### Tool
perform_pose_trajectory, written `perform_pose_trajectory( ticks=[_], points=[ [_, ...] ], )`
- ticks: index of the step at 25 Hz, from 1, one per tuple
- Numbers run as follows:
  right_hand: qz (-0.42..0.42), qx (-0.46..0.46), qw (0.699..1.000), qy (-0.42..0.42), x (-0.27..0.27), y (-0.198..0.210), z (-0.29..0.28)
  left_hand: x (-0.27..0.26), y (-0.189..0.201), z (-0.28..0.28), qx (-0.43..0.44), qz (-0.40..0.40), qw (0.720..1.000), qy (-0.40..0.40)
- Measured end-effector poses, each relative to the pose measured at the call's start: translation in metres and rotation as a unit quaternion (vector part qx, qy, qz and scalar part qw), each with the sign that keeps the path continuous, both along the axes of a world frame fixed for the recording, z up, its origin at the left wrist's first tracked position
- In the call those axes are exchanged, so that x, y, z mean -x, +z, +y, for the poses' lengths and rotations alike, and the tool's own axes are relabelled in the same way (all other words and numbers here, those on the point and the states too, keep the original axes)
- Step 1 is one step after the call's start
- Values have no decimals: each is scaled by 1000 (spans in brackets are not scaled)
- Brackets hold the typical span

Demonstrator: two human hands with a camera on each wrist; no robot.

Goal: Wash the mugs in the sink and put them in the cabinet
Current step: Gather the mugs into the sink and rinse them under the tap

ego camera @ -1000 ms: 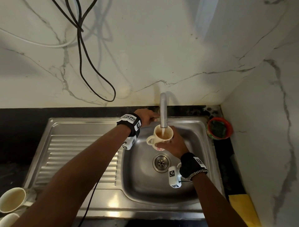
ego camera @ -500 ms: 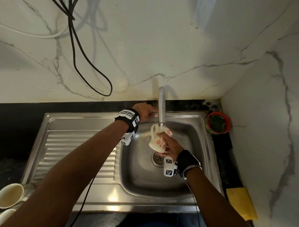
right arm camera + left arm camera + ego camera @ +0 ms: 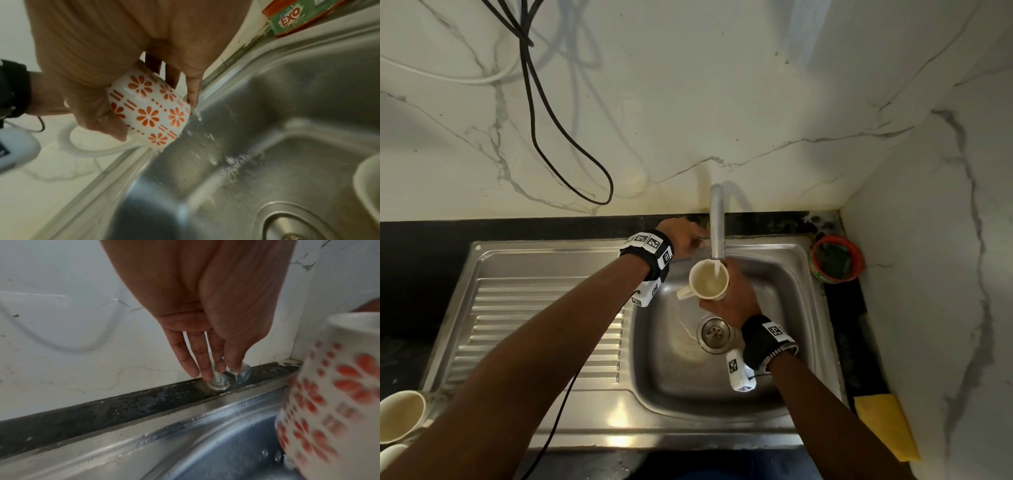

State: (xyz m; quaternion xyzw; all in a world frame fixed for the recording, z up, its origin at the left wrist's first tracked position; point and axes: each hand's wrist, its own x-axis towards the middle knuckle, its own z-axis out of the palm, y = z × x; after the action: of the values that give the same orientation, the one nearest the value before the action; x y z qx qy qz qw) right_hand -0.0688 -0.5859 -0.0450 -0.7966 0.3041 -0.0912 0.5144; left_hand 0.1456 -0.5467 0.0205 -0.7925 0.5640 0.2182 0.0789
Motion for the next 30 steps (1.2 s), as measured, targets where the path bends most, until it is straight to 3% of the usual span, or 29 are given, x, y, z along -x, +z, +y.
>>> perform_pose_trajectory(
  ticks=[3, 8, 12, 15, 19, 22, 24, 27, 29, 30],
  points=[
    [3, 1, 998, -64, -9, 4, -13, 4, -3, -1, -9, -24, 1000, -1],
    [60, 29, 994, 89, -6, 4, -16, 2, -1, -3, -12, -32, 999, -14],
    [48, 10, 999, 4, -6, -2, -13, 1, -1, 0, -8, -30, 999, -8],
    [71, 25, 996, 54, 0, -7, -12, 3, 0, -2, -8, -26, 1000, -9],
    [75, 17, 997, -12, -5, -11, -10, 1, 0, -2, -6, -21, 1000, -8],
    [90, 20, 995, 41, -6, -8, -12, 4, 6, -6, -7, -26, 1000, -9],
    [52, -44, 997, -25, -6, 0, -10, 6, 7, -8, -12, -38, 999, -14],
    [32, -172, 974, -145, -10, 5, -9, 4, 5, -6, 3, -33, 999, -6],
    [31, -324, 928, -182, -9, 3, -11, 5, 3, -6, 0, -27, 1000, -2],
    [31, -413, 887, -205, -7, 1, -12, 6, 3, -7, -3, -24, 1000, -1]
  ],
)
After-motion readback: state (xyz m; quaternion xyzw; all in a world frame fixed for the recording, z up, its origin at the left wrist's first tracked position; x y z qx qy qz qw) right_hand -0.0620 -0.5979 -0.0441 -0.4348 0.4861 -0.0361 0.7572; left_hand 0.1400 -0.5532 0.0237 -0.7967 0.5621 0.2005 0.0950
